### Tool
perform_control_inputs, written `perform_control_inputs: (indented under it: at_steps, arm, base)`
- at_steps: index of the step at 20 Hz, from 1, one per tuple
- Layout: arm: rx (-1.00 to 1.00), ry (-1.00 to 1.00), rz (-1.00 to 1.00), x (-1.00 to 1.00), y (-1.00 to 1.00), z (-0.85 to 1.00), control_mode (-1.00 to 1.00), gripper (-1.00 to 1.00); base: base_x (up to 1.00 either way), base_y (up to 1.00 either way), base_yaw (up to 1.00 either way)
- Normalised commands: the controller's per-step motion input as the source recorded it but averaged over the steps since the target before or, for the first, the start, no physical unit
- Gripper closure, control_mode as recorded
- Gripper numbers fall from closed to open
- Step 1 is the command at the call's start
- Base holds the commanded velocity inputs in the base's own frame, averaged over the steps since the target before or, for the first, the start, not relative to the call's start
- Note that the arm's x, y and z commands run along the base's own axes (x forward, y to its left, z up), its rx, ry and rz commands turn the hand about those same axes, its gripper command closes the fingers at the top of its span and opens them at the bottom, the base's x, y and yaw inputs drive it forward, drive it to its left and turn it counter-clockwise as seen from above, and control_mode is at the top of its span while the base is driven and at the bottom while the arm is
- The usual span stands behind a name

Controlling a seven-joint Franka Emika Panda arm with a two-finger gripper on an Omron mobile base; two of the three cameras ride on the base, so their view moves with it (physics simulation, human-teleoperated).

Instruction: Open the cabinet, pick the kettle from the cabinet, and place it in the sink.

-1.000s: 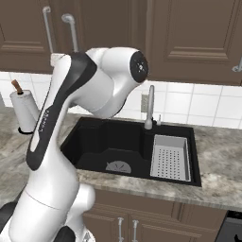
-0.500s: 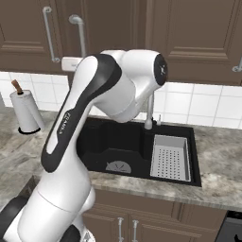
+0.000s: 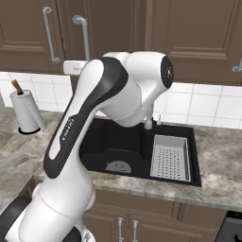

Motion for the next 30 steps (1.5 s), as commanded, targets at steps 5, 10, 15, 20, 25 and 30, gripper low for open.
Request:
perform_control_inputs:
  at_steps: [5,10,15,20,25,30]
  arm:
    - [0.00,0.00,0.00,-0.23,0.00,-0.26,-1.00,-1.00]
    - [0.00,0.00,-0.06,-0.20,-0.09,-0.29,-1.00,-1.00]
    - [0.00,0.00,-0.10,-0.35,0.02,-0.18,-1.00,-1.00]
    - [0.00,0.00,-0.15,-0.39,0.07,-0.09,-1.00,-1.00]
    - [0.00,0.01,-0.15,-0.34,0.25,-0.03,-1.00,-1.00]
    - [0.00,0.03,-0.13,-0.27,0.36,0.00,-1.00,-1.00]
  base:
    - [0.00,0.00,0.00]
    - [0.00,0.00,0.00]
    - [0.00,0.00,0.00]
    - [0.00,0.00,0.00]
    - [0.00,0.00,0.00]
    - [0.00,0.00,0.00]
